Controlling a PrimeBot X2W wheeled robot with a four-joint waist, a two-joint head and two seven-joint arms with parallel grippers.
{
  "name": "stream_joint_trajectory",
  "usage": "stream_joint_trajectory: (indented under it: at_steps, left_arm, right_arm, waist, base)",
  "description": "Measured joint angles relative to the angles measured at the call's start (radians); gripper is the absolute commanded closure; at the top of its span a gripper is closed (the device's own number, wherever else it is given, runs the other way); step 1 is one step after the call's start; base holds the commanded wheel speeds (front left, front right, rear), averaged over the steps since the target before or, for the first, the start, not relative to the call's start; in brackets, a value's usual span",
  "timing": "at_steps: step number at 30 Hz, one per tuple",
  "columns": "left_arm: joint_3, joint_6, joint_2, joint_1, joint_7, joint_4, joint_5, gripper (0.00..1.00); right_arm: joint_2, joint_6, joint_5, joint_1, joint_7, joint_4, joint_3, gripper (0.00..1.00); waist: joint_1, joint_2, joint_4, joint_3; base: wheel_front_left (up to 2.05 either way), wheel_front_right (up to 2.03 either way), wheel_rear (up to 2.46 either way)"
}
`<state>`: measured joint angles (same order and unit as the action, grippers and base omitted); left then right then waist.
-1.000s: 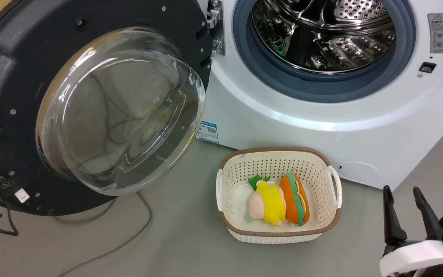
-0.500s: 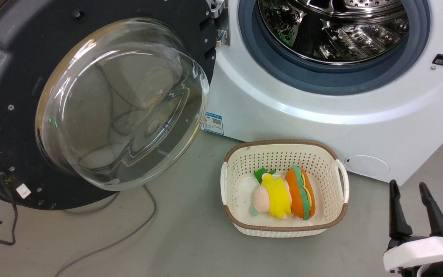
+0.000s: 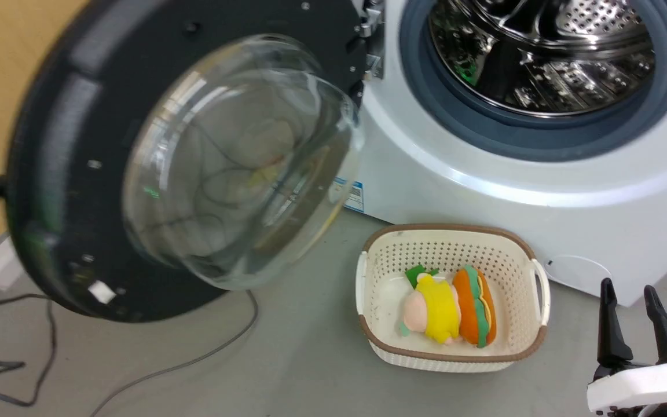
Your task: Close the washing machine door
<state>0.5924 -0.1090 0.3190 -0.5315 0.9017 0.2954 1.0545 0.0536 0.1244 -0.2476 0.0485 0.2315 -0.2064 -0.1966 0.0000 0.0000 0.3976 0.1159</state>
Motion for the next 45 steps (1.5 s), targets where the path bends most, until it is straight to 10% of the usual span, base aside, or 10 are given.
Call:
stream_joint_trajectory:
  at_steps: [19, 31, 45]
  left_arm:
    - [-0.289, -0.017, -0.228, 0.321, 0.229, -0.495, 0.230, 1.00]
    - [-0.692, -0.017, -0.263, 0.396, -0.071, -0.574, 0.179, 1.00]
    - [-1.028, -0.017, -0.252, 0.144, -0.565, -0.245, 0.154, 1.00]
  right_arm:
    - [-0.001, 0.001, -0.043, -0.016, 0.026, -0.034, -0.030, 0.00]
    - [-0.002, 0.001, -0.025, -0.013, 0.026, -0.024, -0.038, 0.00]
    - [-0.002, 0.001, -0.017, 0.015, 0.026, -0.021, -0.025, 0.00]
  waist:
    - [0.0000, 0.0000, 0.006, -0.049]
    - [0.0000, 0.0000, -0.141, -0.040]
    - [0.0000, 0.0000, -0.312, 0.004]
  base:
    - [0.00, 0.00, 0.00]
    - [0.00, 0.00, 0.00]
    - [0.00, 0.00, 0.00]
